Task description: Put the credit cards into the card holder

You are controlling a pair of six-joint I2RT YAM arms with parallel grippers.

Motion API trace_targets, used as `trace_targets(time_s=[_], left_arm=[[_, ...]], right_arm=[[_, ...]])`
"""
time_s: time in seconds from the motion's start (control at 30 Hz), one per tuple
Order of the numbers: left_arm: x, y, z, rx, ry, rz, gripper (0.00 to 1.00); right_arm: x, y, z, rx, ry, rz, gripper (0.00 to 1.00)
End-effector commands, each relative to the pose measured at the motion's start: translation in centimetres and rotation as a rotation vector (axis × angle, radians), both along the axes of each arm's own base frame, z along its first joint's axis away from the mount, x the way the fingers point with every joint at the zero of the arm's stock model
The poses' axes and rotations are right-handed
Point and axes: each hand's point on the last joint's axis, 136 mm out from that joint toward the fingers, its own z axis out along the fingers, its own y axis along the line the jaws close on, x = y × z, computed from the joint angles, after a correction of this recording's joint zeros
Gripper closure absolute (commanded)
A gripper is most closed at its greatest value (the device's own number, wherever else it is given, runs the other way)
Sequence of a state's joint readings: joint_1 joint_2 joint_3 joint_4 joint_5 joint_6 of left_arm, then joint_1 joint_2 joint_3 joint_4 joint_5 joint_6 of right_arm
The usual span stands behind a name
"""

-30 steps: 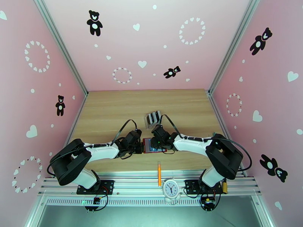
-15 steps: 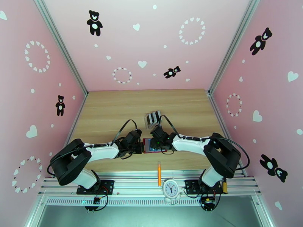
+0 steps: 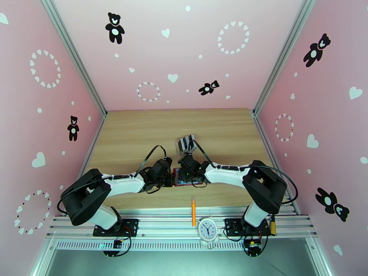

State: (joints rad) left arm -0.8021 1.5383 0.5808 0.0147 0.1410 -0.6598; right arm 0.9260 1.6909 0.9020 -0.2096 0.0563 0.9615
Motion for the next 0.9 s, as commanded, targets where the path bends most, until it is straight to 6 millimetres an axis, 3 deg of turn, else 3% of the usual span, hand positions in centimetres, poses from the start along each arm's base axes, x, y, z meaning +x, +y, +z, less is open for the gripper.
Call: trace_targets(time_s=[0.0,0.37,0.73,0.87], left_arm=[[-3.3,3.1,-3.8,0.168,0.135,-0.008,0.93],[-2.9,3.7,-3.7,0.182,0.125,0.014,0.93],[-1.5,4.3,-1.6,0.186,0.078,0.023,0.92],[-0.9,4.2,-0.2,0.183,0.047,0.022,0.90]], right_arm=[[-0.2,1.1,0.1,0.006,0.018,0.013,0.61],[-0.6,2.6,0.1,0.028,0.026,0.035,0.61],[1.0,-0.9,4.4,0.004,-0.070,-0.019,0.58],[1.2,-2.5,4.8,0.005,-0.076,-0.044,0.57]])
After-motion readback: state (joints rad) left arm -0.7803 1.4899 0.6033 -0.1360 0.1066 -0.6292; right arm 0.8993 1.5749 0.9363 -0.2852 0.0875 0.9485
